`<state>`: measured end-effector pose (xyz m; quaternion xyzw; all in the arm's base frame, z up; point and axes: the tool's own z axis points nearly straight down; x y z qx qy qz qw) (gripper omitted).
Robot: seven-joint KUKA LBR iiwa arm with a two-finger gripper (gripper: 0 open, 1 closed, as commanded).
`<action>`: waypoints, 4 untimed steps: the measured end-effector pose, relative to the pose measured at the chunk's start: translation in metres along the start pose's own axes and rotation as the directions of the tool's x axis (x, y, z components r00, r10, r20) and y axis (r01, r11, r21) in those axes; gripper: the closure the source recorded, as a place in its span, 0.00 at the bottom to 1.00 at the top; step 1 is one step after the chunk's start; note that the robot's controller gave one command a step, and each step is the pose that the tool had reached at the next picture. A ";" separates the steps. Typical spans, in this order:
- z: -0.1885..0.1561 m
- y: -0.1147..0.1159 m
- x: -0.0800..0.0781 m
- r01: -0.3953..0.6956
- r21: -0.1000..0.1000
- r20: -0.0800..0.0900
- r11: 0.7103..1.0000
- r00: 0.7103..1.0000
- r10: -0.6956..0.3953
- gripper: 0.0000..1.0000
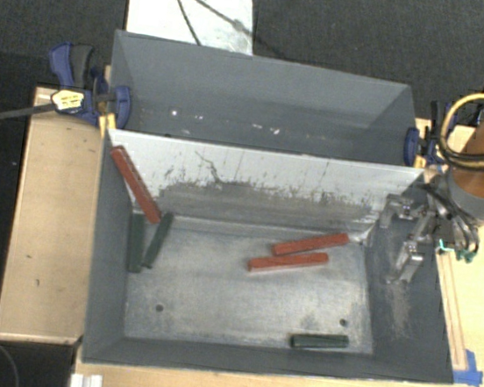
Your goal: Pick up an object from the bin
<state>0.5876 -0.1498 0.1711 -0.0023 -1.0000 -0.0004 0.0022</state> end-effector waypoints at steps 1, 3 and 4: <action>0.041 0.051 0.010 0.098 -0.002 0.003 0.995 0.995 -0.098 0.00; 0.101 0.099 0.017 0.641 0.002 0.002 0.768 0.768 -0.641 0.00; 0.101 0.100 0.017 0.642 0.003 0.003 0.767 0.767 -0.642 1.00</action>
Offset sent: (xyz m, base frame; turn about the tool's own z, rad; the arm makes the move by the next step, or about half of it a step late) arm -0.0096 0.0478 -0.0397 -0.0962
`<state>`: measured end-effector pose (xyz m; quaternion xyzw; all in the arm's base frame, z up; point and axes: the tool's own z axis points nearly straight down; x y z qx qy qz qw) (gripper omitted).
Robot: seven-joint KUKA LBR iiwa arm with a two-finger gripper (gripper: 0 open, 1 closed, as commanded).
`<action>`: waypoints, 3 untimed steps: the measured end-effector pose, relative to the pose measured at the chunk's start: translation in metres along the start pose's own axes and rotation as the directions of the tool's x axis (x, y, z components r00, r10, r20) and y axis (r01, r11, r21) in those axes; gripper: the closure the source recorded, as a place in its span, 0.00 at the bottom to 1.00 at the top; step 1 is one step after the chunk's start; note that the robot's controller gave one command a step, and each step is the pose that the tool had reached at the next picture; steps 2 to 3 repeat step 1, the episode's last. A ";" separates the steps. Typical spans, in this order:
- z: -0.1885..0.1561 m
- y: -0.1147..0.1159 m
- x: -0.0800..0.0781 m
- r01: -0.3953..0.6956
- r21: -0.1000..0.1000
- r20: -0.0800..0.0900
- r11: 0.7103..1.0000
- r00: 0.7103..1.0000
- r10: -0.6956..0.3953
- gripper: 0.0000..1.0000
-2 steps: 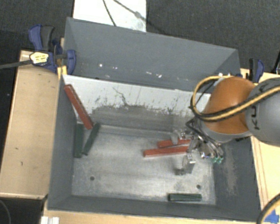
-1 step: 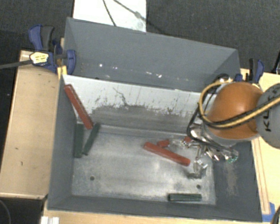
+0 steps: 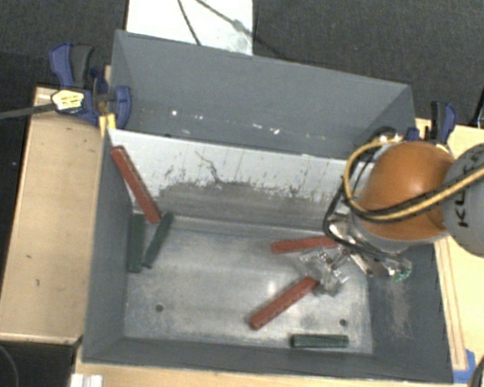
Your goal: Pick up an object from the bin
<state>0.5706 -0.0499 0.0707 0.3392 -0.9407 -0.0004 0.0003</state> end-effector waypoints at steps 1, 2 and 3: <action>-0.134 -0.010 0.012 0.068 0.001 0.002 0.998 0.998 -0.068 1.00; -0.134 -0.010 0.012 0.068 0.001 0.002 0.998 0.998 -0.068 1.00; -0.134 -0.010 0.012 0.068 0.001 0.002 0.998 0.998 -0.068 1.00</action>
Offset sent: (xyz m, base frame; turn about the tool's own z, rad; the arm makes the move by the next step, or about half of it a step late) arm -0.0032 -0.0160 0.1336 -0.0722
